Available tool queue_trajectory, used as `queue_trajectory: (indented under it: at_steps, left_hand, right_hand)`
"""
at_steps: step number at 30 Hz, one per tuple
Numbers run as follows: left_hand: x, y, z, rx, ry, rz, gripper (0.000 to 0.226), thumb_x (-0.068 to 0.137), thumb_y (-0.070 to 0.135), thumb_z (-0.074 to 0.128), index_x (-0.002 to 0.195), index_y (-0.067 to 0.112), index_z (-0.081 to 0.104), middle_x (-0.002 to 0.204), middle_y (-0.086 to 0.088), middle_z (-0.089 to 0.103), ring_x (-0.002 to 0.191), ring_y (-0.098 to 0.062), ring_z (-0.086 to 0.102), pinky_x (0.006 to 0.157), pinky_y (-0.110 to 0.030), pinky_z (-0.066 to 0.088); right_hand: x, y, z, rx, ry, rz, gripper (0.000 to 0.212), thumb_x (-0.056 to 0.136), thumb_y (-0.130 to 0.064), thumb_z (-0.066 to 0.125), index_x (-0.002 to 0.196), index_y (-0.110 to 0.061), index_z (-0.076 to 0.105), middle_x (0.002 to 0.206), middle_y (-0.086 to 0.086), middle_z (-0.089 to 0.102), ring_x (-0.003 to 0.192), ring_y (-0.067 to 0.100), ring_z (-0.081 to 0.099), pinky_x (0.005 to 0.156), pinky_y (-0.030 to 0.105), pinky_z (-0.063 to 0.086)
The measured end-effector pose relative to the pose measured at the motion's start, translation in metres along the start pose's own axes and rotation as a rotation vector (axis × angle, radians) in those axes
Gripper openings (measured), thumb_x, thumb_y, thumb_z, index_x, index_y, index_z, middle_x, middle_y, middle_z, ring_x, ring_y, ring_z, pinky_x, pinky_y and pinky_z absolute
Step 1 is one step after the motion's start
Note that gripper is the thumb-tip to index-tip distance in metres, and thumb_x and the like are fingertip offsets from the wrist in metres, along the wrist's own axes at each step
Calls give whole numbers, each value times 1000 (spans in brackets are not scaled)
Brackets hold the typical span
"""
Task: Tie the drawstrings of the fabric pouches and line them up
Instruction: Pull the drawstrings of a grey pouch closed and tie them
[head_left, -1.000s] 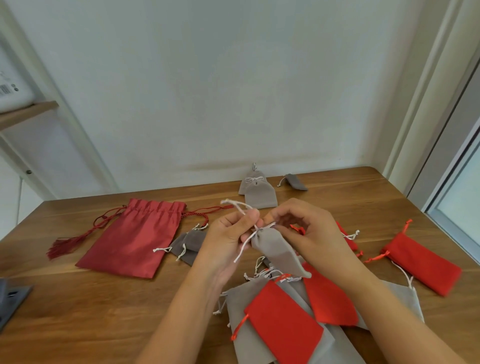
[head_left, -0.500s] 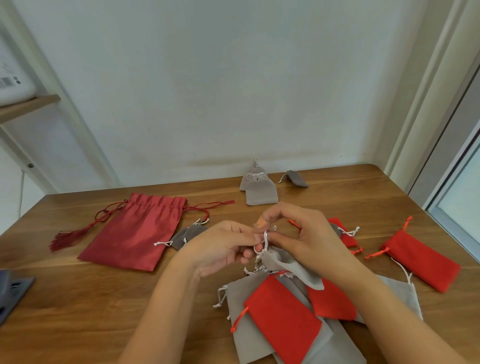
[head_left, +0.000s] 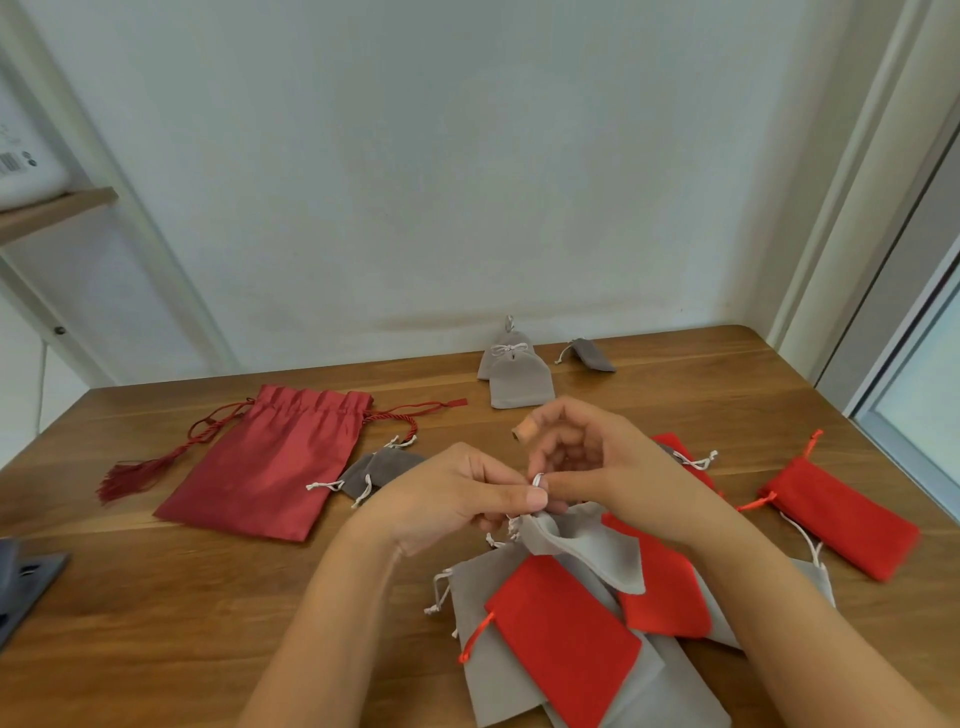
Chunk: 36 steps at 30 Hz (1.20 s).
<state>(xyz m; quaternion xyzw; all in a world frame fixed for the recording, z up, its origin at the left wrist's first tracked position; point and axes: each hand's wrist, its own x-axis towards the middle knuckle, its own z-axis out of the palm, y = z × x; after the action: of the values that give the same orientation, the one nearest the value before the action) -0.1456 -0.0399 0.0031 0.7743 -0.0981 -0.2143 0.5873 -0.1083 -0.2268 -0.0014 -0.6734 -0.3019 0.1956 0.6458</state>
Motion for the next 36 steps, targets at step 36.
queue_trajectory:
  at_steps: [36]
  left_hand:
    - [2, 8, 6, -217, 492, 174, 12, 84, 0, 64, 94, -4, 71, 54, 10, 65, 41, 6, 50, 44, -3, 34]
  right_hand:
    - [1, -1, 1, -141, 264, -160, 25, 81, 7, 70, 82, -17, 63, 80, -2, 68, 75, 11, 62, 69, 22, 51]
